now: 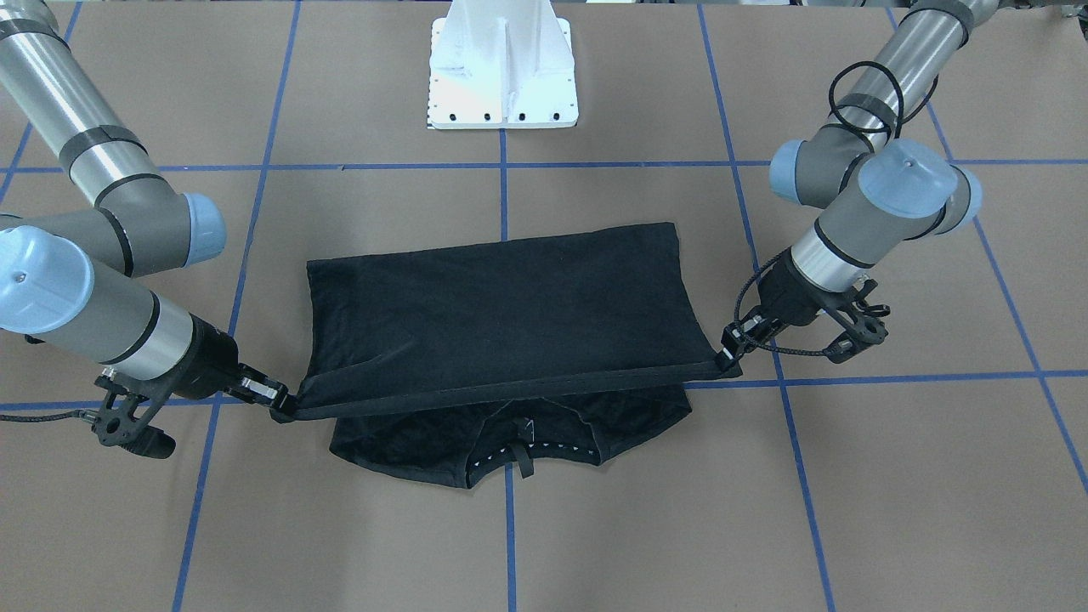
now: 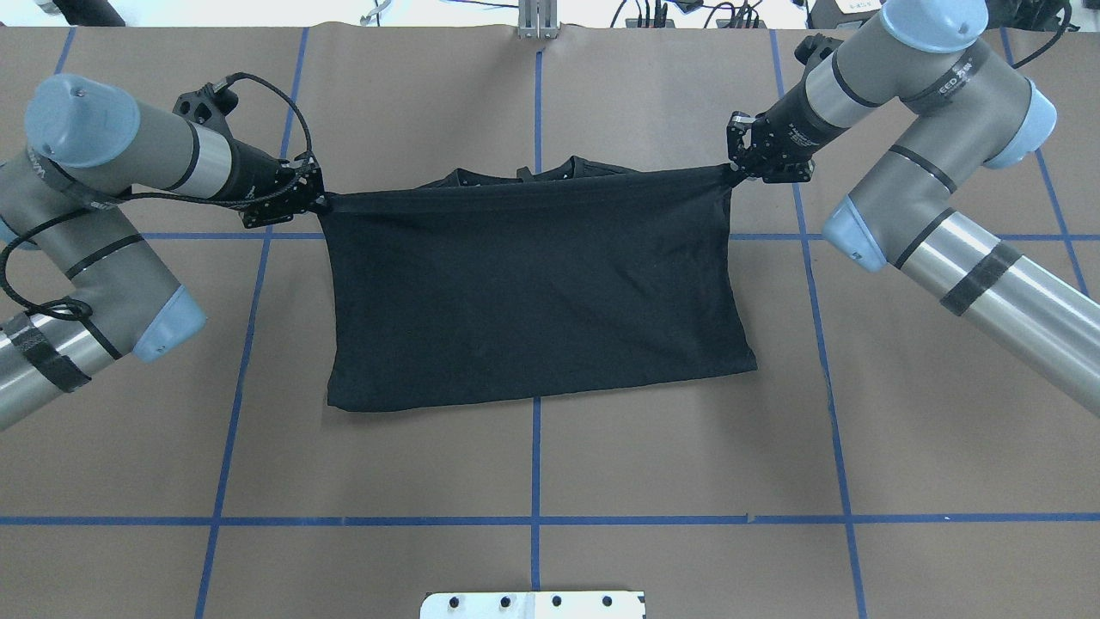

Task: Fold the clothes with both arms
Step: 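Lower both hem corners onto the shirt near the collar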

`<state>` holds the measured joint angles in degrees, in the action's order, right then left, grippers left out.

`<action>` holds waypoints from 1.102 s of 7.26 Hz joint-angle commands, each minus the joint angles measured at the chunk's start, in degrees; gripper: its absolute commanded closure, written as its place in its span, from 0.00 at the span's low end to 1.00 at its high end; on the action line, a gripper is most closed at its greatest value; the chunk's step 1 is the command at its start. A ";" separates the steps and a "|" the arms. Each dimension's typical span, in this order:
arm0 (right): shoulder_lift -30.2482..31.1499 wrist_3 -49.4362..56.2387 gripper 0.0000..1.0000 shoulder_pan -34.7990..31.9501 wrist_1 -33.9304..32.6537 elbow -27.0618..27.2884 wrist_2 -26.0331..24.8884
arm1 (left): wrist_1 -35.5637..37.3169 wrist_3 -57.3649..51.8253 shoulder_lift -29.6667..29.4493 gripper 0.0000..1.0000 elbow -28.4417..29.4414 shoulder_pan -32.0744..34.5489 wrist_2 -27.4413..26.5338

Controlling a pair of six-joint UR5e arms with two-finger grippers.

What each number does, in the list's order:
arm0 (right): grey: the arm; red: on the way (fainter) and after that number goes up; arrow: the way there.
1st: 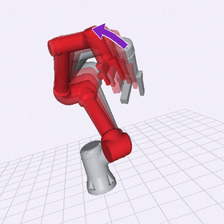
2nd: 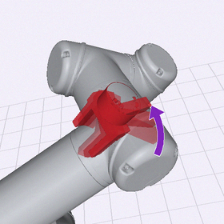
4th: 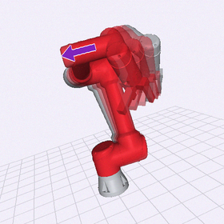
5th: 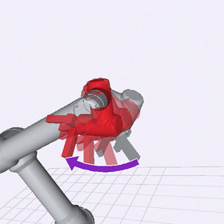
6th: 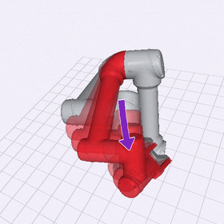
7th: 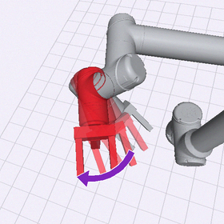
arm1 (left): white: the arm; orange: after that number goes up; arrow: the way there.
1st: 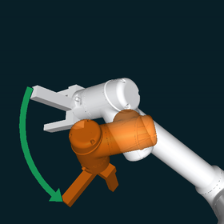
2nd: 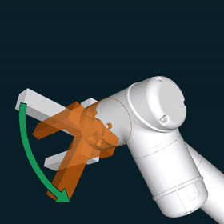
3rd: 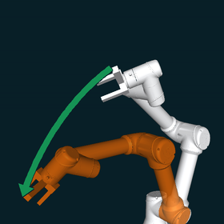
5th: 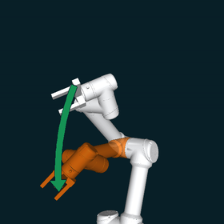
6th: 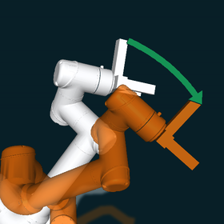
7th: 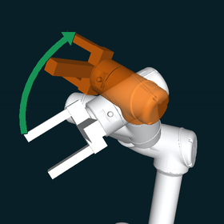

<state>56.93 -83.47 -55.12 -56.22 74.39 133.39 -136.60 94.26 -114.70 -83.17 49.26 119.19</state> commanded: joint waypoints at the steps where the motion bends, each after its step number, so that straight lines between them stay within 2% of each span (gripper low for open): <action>1: -1.03 -0.11 1.00 0.02 -0.03 -0.21 0.03 | 0.02 0.40 -1.13 1.00 -0.15 -0.05 0.08; 6: -1.47 -0.02 1.00 0.45 0.06 -0.03 0.03 | 0.02 0.14 -1.14 1.00 0.03 -0.05 0.17; 7: -1.56 0.06 0.88 0.45 0.06 0.06 0.29 | 0.02 0.14 -1.22 1.00 -0.06 -0.05 0.17; 8: -1.56 0.06 0.30 0.45 0.06 0.06 0.03 | -0.07 -0.38 -1.31 0.47 -0.06 -0.13 0.17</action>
<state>55.41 -83.45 -54.67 -56.16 74.42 133.53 -136.60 94.28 -115.93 -83.19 49.19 119.35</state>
